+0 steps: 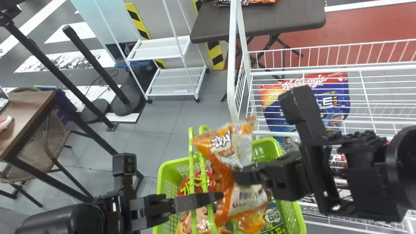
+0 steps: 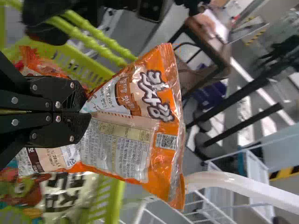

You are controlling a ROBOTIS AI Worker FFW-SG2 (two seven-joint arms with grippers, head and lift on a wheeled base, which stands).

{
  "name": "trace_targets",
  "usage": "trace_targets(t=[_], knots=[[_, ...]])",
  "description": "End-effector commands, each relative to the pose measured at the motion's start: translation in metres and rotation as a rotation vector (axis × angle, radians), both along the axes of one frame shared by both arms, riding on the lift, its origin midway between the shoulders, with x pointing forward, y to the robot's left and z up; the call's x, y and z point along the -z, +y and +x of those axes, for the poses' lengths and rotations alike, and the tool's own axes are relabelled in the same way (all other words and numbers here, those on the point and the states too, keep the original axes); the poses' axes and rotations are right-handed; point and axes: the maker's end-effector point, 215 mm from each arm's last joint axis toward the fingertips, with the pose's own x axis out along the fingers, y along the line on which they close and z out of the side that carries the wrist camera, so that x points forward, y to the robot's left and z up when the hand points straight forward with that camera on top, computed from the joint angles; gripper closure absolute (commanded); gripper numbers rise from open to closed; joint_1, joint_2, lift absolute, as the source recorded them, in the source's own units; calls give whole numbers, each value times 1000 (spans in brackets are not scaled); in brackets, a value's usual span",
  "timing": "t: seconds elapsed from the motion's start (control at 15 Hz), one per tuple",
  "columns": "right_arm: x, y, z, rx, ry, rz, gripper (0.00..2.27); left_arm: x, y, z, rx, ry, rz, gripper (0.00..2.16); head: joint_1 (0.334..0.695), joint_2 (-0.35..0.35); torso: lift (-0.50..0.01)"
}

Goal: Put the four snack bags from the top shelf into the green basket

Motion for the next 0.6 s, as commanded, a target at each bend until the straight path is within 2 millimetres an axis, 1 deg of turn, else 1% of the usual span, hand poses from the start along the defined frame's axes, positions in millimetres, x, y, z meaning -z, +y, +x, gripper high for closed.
trace_targets(t=[0.0,0.13,0.2,0.27,0.33,0.4,0.47,0.53], knots=[[15,-4,-16,-36,49,-39,2250,-4,0,0,8,-8,-12,2148,695,350,0],[18,-8,-8,-18,41,-64,2250,-4,1,0,10,-8,-10,2148,695,350,0],[20,-12,0,1,24,-88,2246,-4,1,0,10,-8,-10,2148,695,350,0],[20,-16,9,14,10,-106,2111,-5,1,1,10,-10,-10,2148,695,350,0],[19,-21,22,35,-8,-126,1646,-5,1,1,10,-10,-10,2148,695,350,0],[17,-24,30,45,-23,-135,552,-5,1,1,10,-10,-10,2148,695,350,0],[18,-28,38,59,-32,-156,-2,-4,1,1,9,-9,-11,2148,695,350,0],[21,-28,44,61,-17,-160,-2,-4,0,1,10,-8,-13,2148,695,350,0]])
